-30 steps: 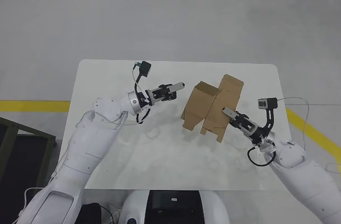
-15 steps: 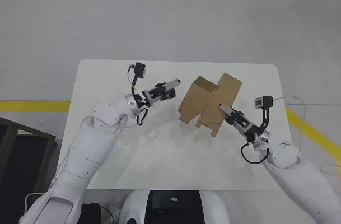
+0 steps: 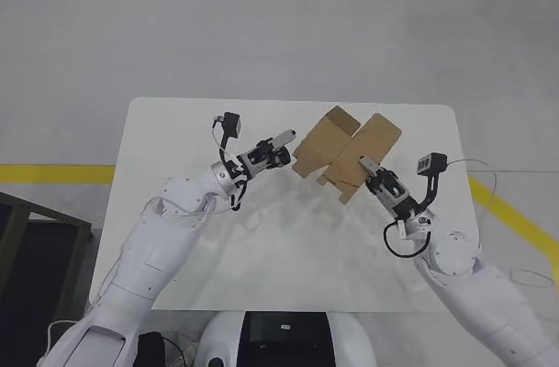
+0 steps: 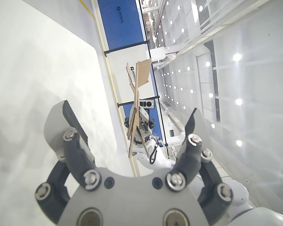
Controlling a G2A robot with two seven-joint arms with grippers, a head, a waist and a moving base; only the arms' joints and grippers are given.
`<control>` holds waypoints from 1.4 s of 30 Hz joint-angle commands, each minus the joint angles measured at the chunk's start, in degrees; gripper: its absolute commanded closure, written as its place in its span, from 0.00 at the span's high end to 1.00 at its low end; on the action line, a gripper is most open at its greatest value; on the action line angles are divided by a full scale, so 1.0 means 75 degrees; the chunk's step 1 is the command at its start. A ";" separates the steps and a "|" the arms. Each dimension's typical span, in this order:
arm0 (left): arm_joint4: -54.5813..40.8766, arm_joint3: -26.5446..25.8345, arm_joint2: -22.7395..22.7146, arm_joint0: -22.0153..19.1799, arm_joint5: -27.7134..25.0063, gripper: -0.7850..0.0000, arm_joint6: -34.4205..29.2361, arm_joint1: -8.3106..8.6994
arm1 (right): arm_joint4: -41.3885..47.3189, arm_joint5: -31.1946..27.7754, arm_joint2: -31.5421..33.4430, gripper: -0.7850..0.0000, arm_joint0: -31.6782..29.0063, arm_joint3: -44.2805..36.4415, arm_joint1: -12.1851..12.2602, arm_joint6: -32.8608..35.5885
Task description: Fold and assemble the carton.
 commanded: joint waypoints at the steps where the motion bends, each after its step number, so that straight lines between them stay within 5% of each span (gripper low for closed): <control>1: 0.0100 -0.0017 0.0075 -0.0002 0.0002 1.00 0.0039 -0.0019 | -0.0035 0.0151 0.0026 0.00 -0.0025 -0.0027 -0.0042 -0.0145; 17: -0.0597 0.0950 0.0629 -0.0568 0.0000 1.00 -0.0325 -0.0319 | 0.0104 0.0463 -0.0046 0.00 0.0058 0.0285 -0.0449 -0.0162; 19: -0.0629 0.1047 0.0677 -0.0626 -0.0032 0.89 -0.0351 -0.0352 | 0.0089 0.0442 -0.0025 0.00 0.0060 0.0334 -0.0491 -0.0151; 22: -0.0636 0.1161 0.0726 -0.0686 -0.0071 0.52 -0.0344 -0.0393 | 0.0056 0.0431 0.0020 0.00 0.0051 0.0382 -0.0544 -0.0109; 26: -0.0632 0.1277 0.0756 -0.0744 -0.0078 0.24 -0.0323 -0.0435 | 0.0018 0.0466 0.0086 0.00 0.0028 0.0407 -0.0608 -0.0030; 33: -0.0564 0.1377 0.0766 -0.0798 -0.0044 0.01 -0.0283 -0.0486 | -0.0079 0.0483 0.0202 0.00 0.0002 0.0437 -0.0715 0.0104; 36: -0.0551 0.1381 0.0750 -0.0799 -0.0034 0.00 -0.0263 -0.0502 | -0.0152 0.0447 0.0254 0.00 -0.0026 0.0441 -0.0759 0.0127; 37: -0.0541 0.1384 0.0745 -0.0801 -0.0018 0.00 -0.0266 -0.0506 | -0.0154 0.0442 0.0272 0.07 -0.0036 0.0448 -0.0773 0.0149; 38: -0.0526 0.1383 0.0739 -0.0804 -0.0013 0.00 -0.0264 -0.0510 | -0.0162 0.0441 0.0292 0.75 -0.0045 0.0453 -0.0786 0.0167; 39: -0.0510 0.1380 0.0737 -0.0804 -0.0010 0.00 -0.0269 -0.0514 | -0.0156 0.0434 0.0311 1.00 -0.0057 0.0452 -0.0800 0.0188; 42: -0.0504 0.1387 0.0726 -0.0810 0.0028 0.00 -0.0297 -0.0527 | -0.0140 0.0269 0.0375 1.00 -0.0102 0.0475 -0.0839 0.0308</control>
